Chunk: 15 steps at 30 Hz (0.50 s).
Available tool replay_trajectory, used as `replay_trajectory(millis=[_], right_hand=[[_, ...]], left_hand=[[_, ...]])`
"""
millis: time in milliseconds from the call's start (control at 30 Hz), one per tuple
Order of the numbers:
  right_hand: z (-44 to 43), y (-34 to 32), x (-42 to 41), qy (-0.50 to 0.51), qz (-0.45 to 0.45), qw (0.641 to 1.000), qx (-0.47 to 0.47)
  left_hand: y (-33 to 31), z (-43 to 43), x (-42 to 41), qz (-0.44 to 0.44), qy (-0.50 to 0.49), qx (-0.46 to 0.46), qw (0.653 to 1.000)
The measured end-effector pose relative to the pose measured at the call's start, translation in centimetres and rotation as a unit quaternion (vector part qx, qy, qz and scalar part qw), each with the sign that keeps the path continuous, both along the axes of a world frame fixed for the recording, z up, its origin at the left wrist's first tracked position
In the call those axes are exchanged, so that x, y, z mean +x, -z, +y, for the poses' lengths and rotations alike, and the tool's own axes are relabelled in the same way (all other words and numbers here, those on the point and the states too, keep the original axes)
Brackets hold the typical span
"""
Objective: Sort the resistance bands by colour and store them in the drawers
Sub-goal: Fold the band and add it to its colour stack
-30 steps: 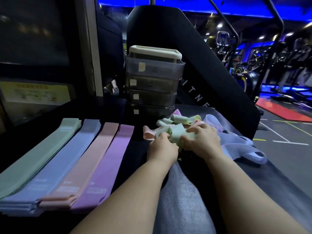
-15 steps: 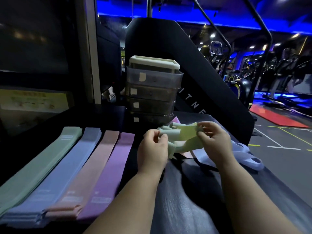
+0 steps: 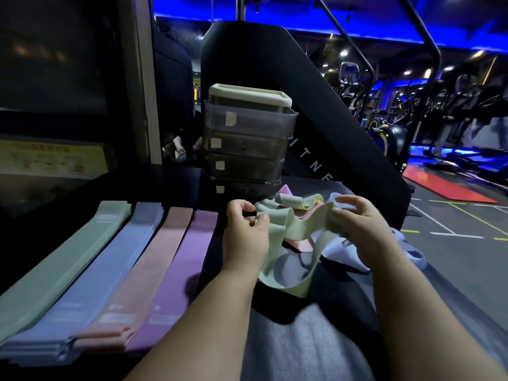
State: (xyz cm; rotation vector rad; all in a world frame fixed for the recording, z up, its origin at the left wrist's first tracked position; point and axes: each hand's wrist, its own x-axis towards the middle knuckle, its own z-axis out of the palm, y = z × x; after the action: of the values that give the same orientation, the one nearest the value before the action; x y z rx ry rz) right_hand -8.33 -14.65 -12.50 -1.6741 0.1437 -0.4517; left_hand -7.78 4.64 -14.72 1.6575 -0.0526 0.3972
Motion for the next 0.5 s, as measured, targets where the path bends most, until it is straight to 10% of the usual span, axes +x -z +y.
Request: replay_trajectory(millis=[500], right_hand=[[-0.53, 0.29, -0.07, -0.022, 0.067, 0.991, -0.11]], left_hand=[[0.42, -0.52, 0.03, 0.006, 0.062, 0.02, 0.998]])
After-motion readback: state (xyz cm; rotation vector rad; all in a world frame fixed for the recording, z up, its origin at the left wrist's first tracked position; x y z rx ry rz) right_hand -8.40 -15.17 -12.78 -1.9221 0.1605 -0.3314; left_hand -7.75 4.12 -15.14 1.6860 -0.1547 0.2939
